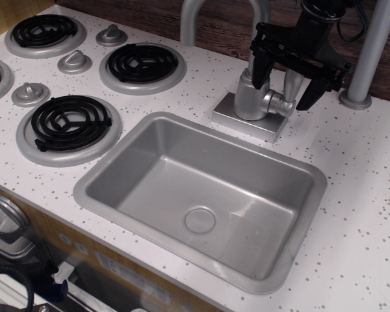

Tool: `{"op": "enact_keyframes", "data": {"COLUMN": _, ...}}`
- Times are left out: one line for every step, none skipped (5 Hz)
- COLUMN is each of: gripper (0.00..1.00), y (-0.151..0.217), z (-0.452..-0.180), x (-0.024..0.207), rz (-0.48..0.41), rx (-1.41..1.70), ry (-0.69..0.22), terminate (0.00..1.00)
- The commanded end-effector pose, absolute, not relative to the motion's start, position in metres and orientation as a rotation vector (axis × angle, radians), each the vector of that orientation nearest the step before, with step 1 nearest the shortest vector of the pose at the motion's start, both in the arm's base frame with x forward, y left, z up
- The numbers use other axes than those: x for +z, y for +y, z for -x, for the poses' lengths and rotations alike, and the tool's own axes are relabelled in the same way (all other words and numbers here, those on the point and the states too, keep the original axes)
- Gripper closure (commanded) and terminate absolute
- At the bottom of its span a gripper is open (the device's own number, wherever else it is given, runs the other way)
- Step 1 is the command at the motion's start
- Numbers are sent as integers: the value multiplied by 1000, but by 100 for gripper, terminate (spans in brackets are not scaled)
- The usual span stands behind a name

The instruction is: Lever vertical to front

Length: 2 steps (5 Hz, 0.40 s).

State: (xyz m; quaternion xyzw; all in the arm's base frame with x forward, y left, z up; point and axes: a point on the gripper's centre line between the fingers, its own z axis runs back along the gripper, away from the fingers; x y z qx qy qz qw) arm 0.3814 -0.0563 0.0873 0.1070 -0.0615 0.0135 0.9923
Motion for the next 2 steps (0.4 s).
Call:
{"op": "enact_keyframes", "data": {"gripper": 0, "y": -56, "z": -381, "x": 87, "rz": -215, "rx": 27, "ry": -123, "terminate": 0}}
{"op": "enact_keyframes", "data": {"gripper": 0, "y": -59, "z": -388, "x": 94, "rz": -237, "rx": -24, "ry": -196, "terminate": 0}}
